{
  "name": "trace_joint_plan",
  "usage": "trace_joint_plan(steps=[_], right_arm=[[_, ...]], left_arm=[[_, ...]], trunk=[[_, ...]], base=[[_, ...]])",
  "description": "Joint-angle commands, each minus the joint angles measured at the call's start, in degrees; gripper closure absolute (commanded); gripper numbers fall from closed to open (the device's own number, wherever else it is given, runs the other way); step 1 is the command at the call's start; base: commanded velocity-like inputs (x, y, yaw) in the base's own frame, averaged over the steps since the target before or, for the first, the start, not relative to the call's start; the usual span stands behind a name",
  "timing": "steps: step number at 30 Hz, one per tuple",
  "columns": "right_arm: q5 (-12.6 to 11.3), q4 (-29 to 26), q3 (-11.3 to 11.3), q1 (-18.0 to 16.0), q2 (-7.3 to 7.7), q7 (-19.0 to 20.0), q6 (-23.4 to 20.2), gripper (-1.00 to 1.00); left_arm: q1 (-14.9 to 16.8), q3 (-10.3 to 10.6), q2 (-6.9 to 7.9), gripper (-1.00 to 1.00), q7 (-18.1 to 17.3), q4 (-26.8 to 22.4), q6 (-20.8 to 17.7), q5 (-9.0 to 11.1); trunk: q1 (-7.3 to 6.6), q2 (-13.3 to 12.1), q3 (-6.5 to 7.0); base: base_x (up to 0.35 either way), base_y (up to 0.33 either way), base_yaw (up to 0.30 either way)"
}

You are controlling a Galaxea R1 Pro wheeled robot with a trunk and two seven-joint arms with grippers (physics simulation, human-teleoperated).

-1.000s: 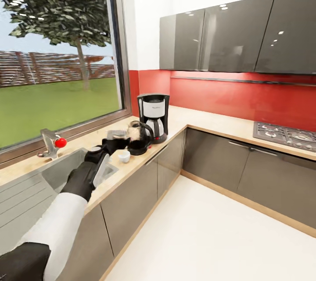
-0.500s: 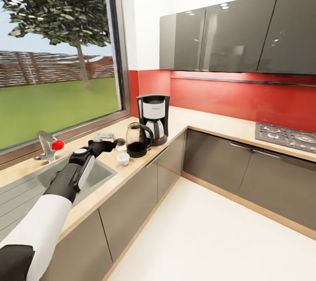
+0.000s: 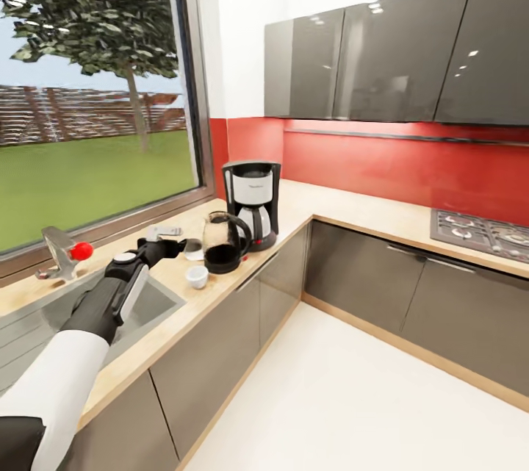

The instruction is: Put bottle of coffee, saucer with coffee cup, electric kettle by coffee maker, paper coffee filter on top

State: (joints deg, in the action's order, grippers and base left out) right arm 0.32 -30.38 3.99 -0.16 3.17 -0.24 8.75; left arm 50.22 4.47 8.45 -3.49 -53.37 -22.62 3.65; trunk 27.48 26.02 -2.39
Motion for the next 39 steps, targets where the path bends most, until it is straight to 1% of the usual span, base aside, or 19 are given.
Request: trace_joint_plan(steps=[1, 6, 12, 14, 15, 16, 20, 21, 24, 26, 27, 32, 39], right_arm=[[0.03, -0.03, 0.05, -0.02, -0.01, -0.02, 0.12, -1.0], [0.03, 0.06, 0.05, 0.0, -0.01, -0.02, 0.12, -1.0], [0.06, 0.06, 0.05, -0.02, -0.01, -0.02, 0.12, -1.0], [0.1, 0.06, 0.05, -0.02, -0.01, -0.02, 0.12, -1.0], [0.11, 0.19, 0.05, -0.02, -0.01, -0.02, 0.12, -1.0], [0.1, 0.5, 0.05, -0.02, -0.01, -0.02, 0.12, -1.0], [0.12, 1.03, 0.05, -0.02, -0.01, -0.02, 0.12, -1.0], [0.12, 1.06, 0.05, -0.02, -0.01, -0.02, 0.12, -1.0], [0.12, 1.1, 0.03, -0.02, -0.01, -0.02, 0.12, -1.0], [0.12, 1.15, -0.01, -0.02, -0.01, -0.02, 0.12, -1.0], [0.12, 1.19, -0.03, -0.02, -0.01, -0.02, 0.12, -1.0], [0.12, 1.2, -0.03, -0.02, -0.01, -0.02, 0.12, -1.0], [0.12, 1.2, -0.04, -0.02, -0.01, -0.02, 0.12, -1.0]], left_arm=[[0.0, 0.11, 0.16, -1.0, 0.05, -0.07, -0.32, 0.39], [-1.83, 0.02, 0.43, -1.0, 0.06, -0.07, -0.3, 0.39], [-2.15, -0.05, 0.8, -1.0, 0.02, -0.07, -0.28, 0.39], [-2.24, -0.07, 1.43, -1.0, 0.03, -0.07, -0.27, 0.49], [-2.29, -0.07, 2.35, -1.0, 0.05, -0.01, -0.41, 0.74], [-2.3, -0.08, 2.7, -1.0, 0.06, 0.0, -0.36, 0.84], [-2.38, -0.13, 3.14, -1.0, 0.0, 0.05, -0.2, 0.56], [-2.39, -0.14, 3.52, -1.0, -0.01, 0.13, -0.21, 0.53], [-2.45, 0.04, 5.73, -1.0, -0.41, 1.38, -0.11, 0.57], [-2.61, 0.18, 6.6, -1.0, -0.55, 2.92, -0.03, 0.55], [-4.08, 0.39, 6.99, -1.0, -0.62, 5.25, 0.54, 0.48], [-5.73, 0.52, 7.14, -1.0, -0.66, 6.94, 4.14, 0.51], [-6.08, 0.7, 7.04, -1.0, -0.67, 9.39, 4.99, 0.48]], trunk=[[0.06, 0.11, -0.12], [0.06, 0.11, -0.12], [0.06, 0.11, -0.12], [0.06, 0.11, -0.12], [0.06, 0.11, -0.12], [0.06, 0.11, -0.12], [0.06, 0.11, -0.12], [0.06, 0.11, -0.12], [0.06, 0.11, -0.12], [0.06, 0.11, -0.12], [0.06, 0.11, -0.12], [0.06, 0.11, -0.12], [0.06, 0.11, -0.12]], base=[[0.272, -0.168, 0.0], [0.29, -0.162, 0.0], [0.329, -0.048, 0.0], [0.324, 0.065, 0.0], [0.277, 0.181, 0.0], [0.215, 0.199, 0.0], [0.066, 0.07, 0.0], [0.019, 0.02, 0.0], [0.008, 0.009, 0.0], [0.003, 0.003, 0.0], [0.111, 0.001, 0.0], [0.255, 0.005, 0.0], [0.078, 0.001, 0.0]])
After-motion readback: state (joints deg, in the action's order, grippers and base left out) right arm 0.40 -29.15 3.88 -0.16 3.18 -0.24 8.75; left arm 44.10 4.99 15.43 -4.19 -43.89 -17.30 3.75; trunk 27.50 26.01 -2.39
